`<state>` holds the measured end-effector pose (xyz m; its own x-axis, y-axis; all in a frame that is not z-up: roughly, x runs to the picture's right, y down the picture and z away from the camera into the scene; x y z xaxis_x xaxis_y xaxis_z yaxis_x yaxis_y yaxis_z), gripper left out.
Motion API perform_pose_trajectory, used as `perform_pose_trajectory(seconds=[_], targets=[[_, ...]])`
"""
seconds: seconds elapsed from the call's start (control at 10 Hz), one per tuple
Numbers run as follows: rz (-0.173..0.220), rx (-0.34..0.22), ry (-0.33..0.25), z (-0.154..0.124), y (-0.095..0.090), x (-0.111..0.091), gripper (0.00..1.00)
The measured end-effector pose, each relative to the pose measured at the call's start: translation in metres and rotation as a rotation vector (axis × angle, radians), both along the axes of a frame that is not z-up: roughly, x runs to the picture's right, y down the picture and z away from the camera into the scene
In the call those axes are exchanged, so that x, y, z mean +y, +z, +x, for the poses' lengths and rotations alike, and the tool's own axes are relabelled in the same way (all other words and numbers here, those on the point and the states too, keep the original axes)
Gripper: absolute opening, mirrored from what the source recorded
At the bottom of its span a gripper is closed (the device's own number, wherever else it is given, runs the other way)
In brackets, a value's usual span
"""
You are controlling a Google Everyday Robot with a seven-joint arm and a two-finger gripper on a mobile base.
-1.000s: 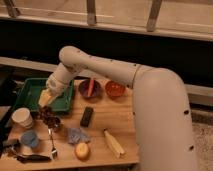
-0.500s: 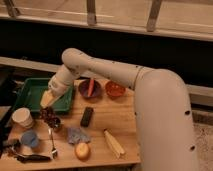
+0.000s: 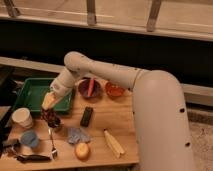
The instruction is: Place grapes in metal cup
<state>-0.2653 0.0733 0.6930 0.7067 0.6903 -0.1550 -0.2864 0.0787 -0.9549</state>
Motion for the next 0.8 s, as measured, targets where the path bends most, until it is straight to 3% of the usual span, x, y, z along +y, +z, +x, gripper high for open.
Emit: perform_pose_trajectory(seconds=[0.2,0.4,0.5,0.7,0.8], targets=[[-0.036,0.001,-0.003,-0.002,0.011,0.010,0.03],[-0.060,0.011,0.008,-0.003,0.022,0.018,0.25],[-0.058,0.014,0.012,-0.003,0.023,0.018,0.30],[-0.058,0.016,0.015,-0.001,0.024,0.017,0.30],[-0.057,0.016,0.014,-0.002,0.023,0.018,0.24]])
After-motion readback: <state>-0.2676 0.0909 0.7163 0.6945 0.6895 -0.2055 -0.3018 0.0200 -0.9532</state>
